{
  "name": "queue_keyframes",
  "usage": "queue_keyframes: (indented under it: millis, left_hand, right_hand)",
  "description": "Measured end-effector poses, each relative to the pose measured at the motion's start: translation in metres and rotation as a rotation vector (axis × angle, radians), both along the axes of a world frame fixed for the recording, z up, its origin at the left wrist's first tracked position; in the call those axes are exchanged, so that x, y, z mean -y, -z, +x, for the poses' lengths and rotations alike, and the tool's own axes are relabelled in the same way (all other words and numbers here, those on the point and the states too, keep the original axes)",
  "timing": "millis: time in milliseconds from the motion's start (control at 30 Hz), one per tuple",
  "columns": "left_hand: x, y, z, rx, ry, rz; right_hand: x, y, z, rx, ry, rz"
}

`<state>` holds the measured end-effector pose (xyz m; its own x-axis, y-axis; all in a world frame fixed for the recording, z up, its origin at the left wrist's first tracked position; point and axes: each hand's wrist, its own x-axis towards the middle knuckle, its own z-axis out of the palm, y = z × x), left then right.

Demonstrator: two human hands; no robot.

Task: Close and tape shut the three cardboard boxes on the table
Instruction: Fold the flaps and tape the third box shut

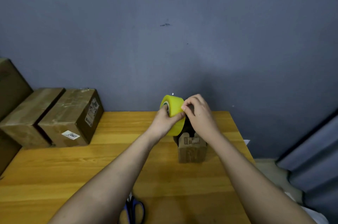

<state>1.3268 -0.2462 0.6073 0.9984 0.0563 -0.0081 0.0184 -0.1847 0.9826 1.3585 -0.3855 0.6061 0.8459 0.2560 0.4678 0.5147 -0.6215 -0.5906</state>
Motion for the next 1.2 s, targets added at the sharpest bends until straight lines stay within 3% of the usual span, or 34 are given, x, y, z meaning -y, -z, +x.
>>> queue_keyframes:
  millis: [100,300,600,733,833,1033,1200]
  left_hand:
    - [0.0,-0.004,0.0,-0.044,0.008,-0.025]
    - [0.0,-0.008,-0.001,-0.103,0.09,-0.023]
    - [-0.003,-0.012,-0.008,-0.127,0.119,-0.002]
    - [0.004,-0.014,-0.016,-0.148,0.124,-0.002]
    - [0.008,-0.011,-0.017,-0.124,0.103,0.064]
    - [0.006,-0.021,-0.021,-0.035,0.091,0.213]
    - [0.005,-0.02,-0.02,-0.143,0.084,-0.039]
  right_hand:
    - [0.0,0.0,-0.002,-0.018,0.029,0.154]
    - [-0.001,-0.001,-0.005,-0.098,0.043,0.272]
    - [-0.003,-0.003,-0.003,-0.12,0.218,0.316]
    - [-0.003,-0.009,-0.007,-0.014,0.269,0.2]
    - [-0.004,-0.009,-0.009,0.068,0.274,0.173]
    - [-0.007,-0.008,-0.016,-0.012,0.216,0.389]
    - [-0.013,-0.011,-0.02,0.078,0.223,0.329]
